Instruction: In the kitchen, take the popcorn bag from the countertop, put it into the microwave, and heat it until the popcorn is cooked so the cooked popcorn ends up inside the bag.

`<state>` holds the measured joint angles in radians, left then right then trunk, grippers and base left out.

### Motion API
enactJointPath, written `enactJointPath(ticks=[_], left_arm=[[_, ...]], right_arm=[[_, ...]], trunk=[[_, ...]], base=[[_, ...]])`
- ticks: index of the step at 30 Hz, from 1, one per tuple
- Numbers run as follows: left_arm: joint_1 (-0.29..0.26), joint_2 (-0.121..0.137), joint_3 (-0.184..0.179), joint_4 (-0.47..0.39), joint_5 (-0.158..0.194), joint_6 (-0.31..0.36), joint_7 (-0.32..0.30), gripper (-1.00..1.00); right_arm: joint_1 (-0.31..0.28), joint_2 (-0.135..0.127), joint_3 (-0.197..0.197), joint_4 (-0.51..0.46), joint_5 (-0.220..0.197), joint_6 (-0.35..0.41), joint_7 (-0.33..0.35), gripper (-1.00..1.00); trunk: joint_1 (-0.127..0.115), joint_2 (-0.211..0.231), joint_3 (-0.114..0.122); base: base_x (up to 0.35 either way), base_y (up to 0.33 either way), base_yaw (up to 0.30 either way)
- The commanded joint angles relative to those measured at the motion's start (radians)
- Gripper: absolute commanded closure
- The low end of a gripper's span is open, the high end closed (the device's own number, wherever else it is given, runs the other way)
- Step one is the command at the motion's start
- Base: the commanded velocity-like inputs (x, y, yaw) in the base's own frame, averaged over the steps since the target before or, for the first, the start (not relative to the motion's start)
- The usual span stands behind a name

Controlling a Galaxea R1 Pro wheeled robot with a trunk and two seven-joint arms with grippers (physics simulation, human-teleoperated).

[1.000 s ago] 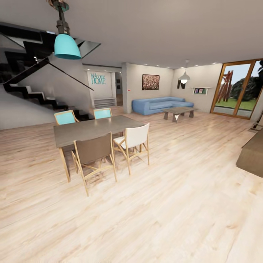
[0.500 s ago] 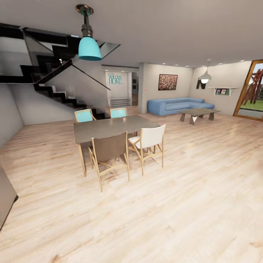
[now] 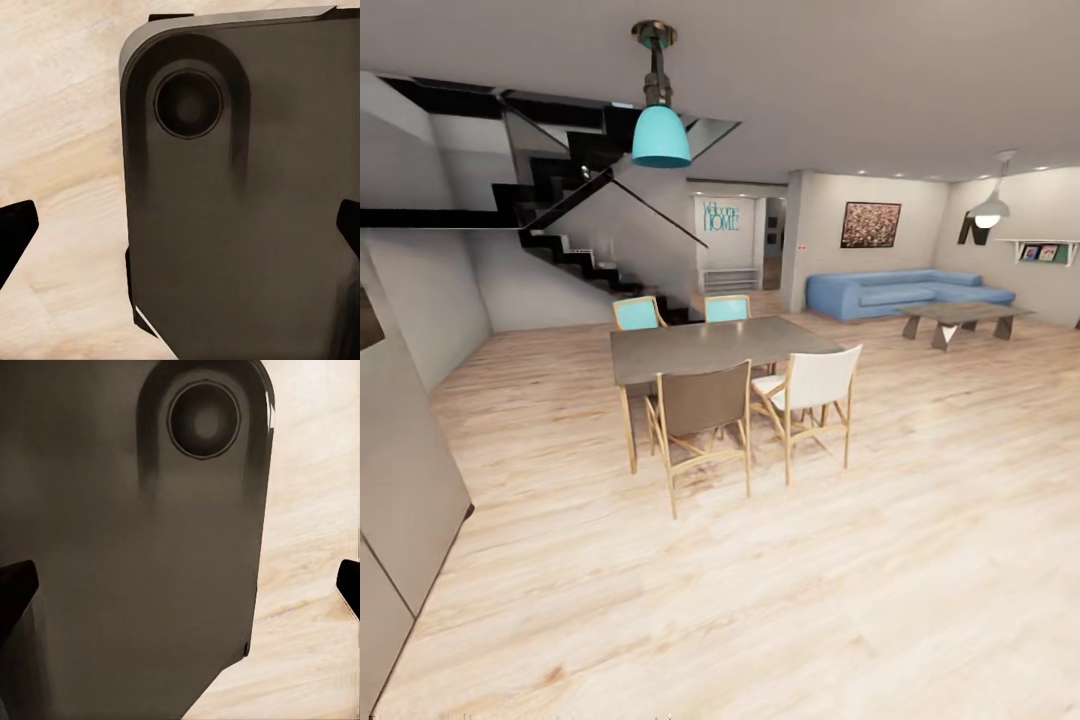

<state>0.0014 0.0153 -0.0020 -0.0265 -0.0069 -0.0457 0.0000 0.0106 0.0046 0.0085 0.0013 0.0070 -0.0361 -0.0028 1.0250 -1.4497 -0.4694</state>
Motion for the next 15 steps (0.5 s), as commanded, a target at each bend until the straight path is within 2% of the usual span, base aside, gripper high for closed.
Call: enactJointPath(ticks=[1,15], left_arm=[[0.0,0.0,0.0,-0.001,-0.001,-0.002,0.0,-1.0],[0.0,0.0,0.0,-0.001,-0.001,-0.002,0.0,-1.0]], right_arm=[[0.0,0.0,0.001,0.0,0.001,-0.004,0.0,-1.0],[0.0,0.0,0.001,0.0,0.001,-0.004,0.0,-1.0]], trunk=[[0.0,0.0,-0.001],[0.0,0.0,-0.001]], base=[[0.0,0.0,0.285],[0.0,0.0,0.285]])
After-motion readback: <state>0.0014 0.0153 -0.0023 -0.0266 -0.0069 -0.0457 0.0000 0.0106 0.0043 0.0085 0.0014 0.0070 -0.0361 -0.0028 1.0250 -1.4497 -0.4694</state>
